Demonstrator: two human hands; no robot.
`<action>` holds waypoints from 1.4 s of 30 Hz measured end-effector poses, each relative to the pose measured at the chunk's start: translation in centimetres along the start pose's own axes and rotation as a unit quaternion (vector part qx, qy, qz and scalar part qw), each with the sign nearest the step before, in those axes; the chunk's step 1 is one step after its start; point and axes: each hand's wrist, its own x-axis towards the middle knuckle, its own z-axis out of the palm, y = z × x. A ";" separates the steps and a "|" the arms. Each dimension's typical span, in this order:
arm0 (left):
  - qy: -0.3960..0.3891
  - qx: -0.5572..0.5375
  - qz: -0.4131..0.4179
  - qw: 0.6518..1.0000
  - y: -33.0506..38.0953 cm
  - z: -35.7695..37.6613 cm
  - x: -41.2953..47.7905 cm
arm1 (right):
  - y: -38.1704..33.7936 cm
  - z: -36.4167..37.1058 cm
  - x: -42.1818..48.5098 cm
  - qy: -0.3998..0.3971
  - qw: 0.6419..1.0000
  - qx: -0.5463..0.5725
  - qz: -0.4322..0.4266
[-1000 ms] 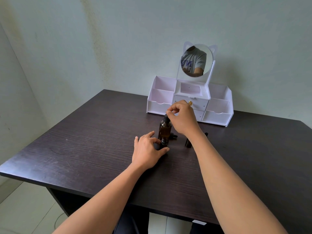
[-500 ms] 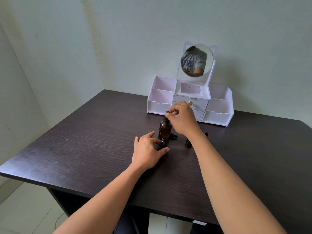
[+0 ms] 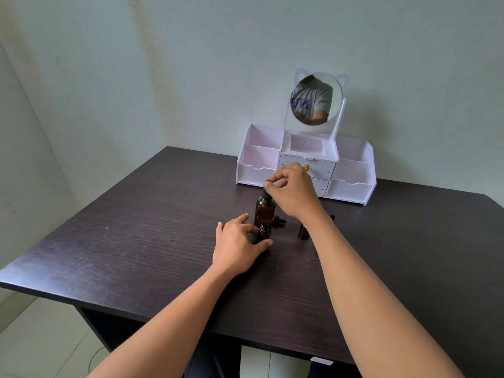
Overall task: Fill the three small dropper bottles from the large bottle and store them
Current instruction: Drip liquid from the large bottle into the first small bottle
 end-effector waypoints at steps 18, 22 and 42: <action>0.004 0.005 0.005 1.000 -0.2 0.1 0.0 | -0.2 0.2 -0.1 0.002 1.000 0.002 -0.001; 0.001 0.005 0.003 1.000 -0.1 0.1 0.1 | -0.1 0.2 0.0 0.004 1.000 -0.004 0.003; 0.006 -0.012 -0.002 1.000 0.2 -0.3 -0.4 | -3.2 -3.9 1.0 0.088 0.992 0.086 -0.025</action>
